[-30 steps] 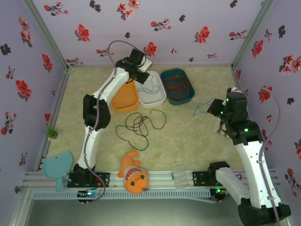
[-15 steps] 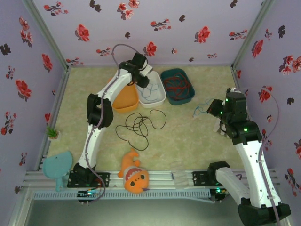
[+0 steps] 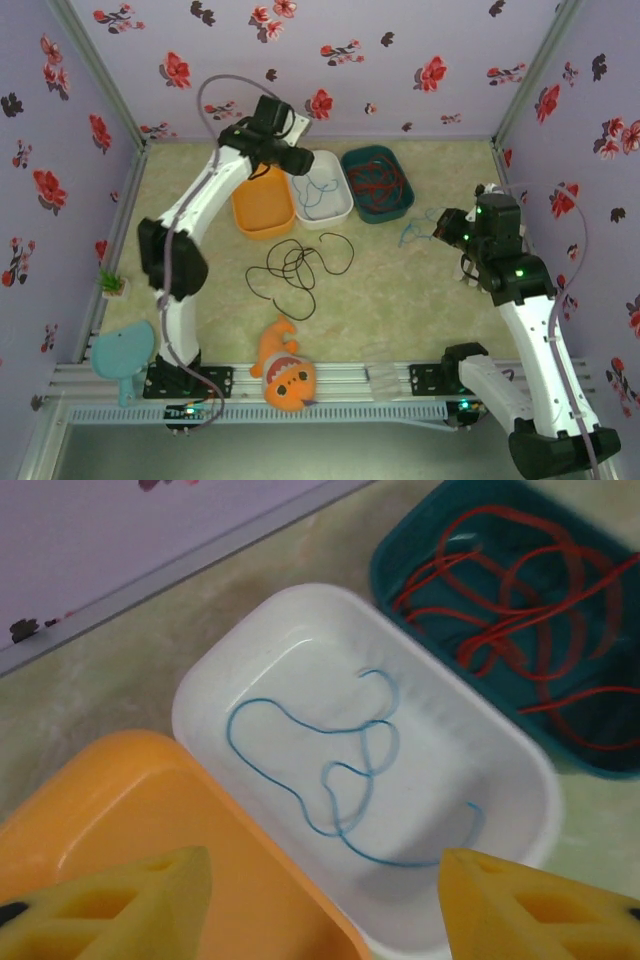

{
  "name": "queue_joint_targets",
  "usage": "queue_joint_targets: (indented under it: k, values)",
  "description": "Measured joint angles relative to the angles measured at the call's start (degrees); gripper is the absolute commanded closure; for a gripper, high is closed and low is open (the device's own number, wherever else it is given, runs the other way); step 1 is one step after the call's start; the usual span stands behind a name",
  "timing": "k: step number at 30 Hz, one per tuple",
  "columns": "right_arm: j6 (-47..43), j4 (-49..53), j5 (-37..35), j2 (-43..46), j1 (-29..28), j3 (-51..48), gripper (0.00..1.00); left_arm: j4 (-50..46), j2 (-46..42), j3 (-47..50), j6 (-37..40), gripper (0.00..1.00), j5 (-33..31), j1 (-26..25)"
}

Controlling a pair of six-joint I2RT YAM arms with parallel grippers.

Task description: Untangle the cables

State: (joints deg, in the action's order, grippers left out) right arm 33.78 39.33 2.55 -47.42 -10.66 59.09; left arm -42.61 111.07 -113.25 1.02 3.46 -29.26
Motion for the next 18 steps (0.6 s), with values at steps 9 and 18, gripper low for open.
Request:
queue_joint_targets:
  k: [9, 18]
  values:
    - [3.4, -5.8, 1.9, -1.0, -4.9, -1.1, 1.0, 24.5, -29.9, 39.3, -8.7, 0.55, 7.2, -11.4]
    - [5.5, -10.8, -1.3, -4.2, -14.5, -2.8, 1.0, 41.2, -38.3, 62.6, -10.5, 0.49, -1.3, -23.5]
